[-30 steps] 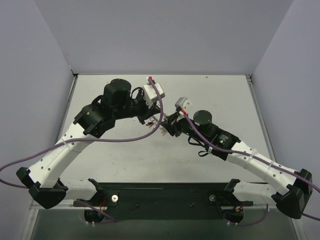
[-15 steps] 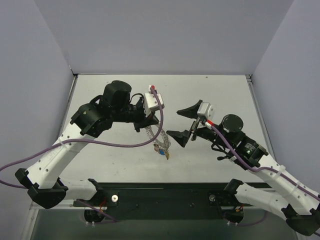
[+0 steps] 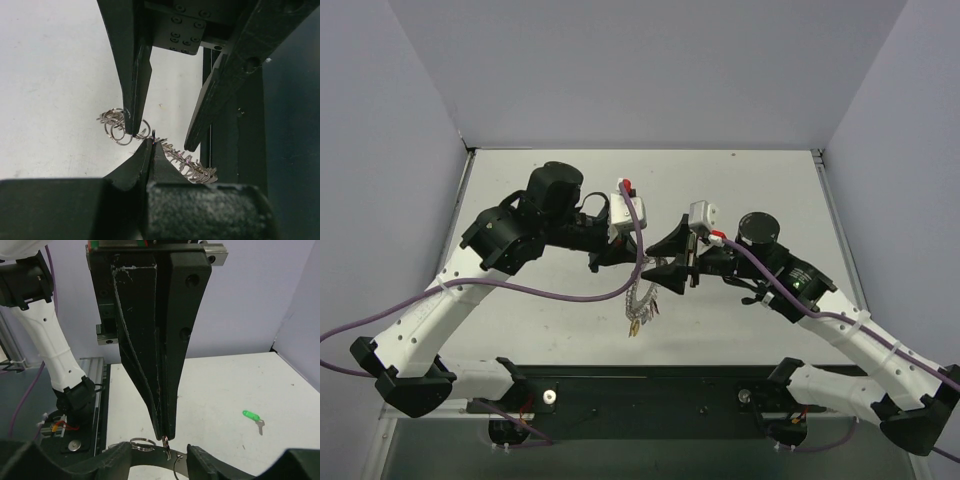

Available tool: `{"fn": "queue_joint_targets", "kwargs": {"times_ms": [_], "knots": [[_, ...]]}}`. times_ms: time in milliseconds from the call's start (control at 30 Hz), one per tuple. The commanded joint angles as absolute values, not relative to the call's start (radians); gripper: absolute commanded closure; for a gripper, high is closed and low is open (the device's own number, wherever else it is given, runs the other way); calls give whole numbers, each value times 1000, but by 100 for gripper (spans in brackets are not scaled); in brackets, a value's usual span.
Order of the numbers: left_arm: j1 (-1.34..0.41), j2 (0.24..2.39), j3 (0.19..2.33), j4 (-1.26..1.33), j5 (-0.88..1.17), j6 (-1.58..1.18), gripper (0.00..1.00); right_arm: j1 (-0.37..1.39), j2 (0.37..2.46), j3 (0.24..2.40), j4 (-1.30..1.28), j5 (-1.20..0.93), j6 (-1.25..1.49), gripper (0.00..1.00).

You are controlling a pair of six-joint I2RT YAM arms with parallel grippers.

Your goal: Put the keys on the keyring

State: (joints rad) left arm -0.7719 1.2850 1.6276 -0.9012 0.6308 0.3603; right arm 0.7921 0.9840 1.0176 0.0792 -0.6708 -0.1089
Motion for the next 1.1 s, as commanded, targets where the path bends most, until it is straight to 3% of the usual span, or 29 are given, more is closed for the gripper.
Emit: {"fn": "queue_joint_targets", "kwargs": {"times_ms": [0, 200, 233, 467, 633, 700, 900, 1067], "knots": [[-776, 1256, 1663, -844, 696, 374, 100, 787, 989, 1063, 120, -741, -107, 58], [-775, 1258, 1661, -839, 707, 376, 100, 787, 992, 1063, 123, -710, -103, 89], [-776, 1258, 1661, -838, 704, 376, 100, 787, 994, 1063, 124, -709, -101, 99], [-773, 1256, 1655, -816, 661, 361, 100, 784, 1003, 1063, 123, -701, -107, 100], [-744, 1190, 1580, -637, 549, 249, 64, 778, 976, 1036, 162, -686, -110, 100], [-704, 1163, 1539, -550, 558, 210, 60, 772, 959, 1008, 190, -683, -103, 100], [-606, 1100, 1405, -298, 711, 48, 57, 738, 878, 891, 383, -673, -16, 100], [-601, 1083, 1281, -80, 891, -99, 57, 664, 816, 767, 704, -650, 174, 100]]}}
